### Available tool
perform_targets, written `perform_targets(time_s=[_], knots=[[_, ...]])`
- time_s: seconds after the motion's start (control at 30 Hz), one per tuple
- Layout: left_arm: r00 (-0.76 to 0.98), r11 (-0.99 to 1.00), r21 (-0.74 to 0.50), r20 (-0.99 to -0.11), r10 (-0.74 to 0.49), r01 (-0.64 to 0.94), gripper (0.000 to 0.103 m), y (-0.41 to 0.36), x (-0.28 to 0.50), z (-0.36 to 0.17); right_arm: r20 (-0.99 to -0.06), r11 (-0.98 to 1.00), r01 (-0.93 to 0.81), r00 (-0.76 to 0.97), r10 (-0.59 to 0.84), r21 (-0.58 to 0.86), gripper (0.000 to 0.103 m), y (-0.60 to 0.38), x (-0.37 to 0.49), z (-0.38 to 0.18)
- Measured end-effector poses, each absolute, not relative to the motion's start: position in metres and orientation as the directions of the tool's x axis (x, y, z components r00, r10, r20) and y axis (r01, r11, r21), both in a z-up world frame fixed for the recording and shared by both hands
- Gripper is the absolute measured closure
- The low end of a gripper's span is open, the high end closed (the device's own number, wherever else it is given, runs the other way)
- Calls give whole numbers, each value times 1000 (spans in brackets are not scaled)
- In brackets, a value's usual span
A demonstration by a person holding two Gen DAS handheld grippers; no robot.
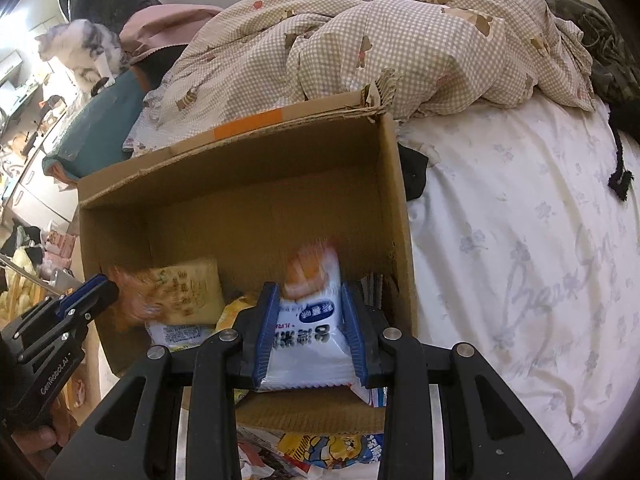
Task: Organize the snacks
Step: 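Carry both packets over the cardboard box, lower them in and open both grippers, then withdraw both tools from the box toward the snacks on the sheet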
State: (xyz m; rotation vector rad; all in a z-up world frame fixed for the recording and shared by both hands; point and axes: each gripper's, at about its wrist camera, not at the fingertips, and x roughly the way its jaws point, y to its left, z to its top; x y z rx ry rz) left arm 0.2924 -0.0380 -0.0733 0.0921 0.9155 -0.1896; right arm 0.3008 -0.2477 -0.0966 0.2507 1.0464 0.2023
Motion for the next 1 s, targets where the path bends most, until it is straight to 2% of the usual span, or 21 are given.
perform_targets(time_s=[0.13, 0.2, 0.23, 0.27, 0.3, 0.33, 0.37, 0.4, 1.0], knots=[[607, 976, 21, -786, -119, 219, 93, -43, 290, -70, -814, 950, -61, 501, 293, 305, 67, -246, 299, -92], [607, 975, 21, -786, -121, 222, 88, -44, 289, -68, -804, 947, -66, 512, 302, 313, 66, -245, 299, -89], [608, 975, 15, -783, -127, 223, 75, -44, 289, -66, -801, 945, -64, 515, 306, 320, 66, -246, 298, -88], [611, 975, 11, -781, -131, 222, 54, -44, 288, -65, -798, 943, -63, 516, 311, 327, 65, -247, 299, -87], [622, 977, 8, -772, -130, 214, 40, -43, 287, -64, -796, 940, -61, 516, 316, 334, 56, -247, 299, -87], [632, 980, 10, -766, -122, 201, 17, -42, 286, -63, -795, 940, -53, 518, 315, 337, 36, -248, 299, -87], [638, 981, 11, -761, -116, 191, 9, -41, 285, -63, -787, 938, -42, 532, 311, 343, 29, -251, 298, -86], [645, 983, 2, -755, -120, 185, 9, -39, 283, -62, -780, 937, -39, 543, 312, 347, 25, -252, 297, -85], [672, 989, -44, -730, -127, 139, 9, -19, 258, -44, -760, 939, -61, 570, 311, 338, 25, -249, 262, -62]])
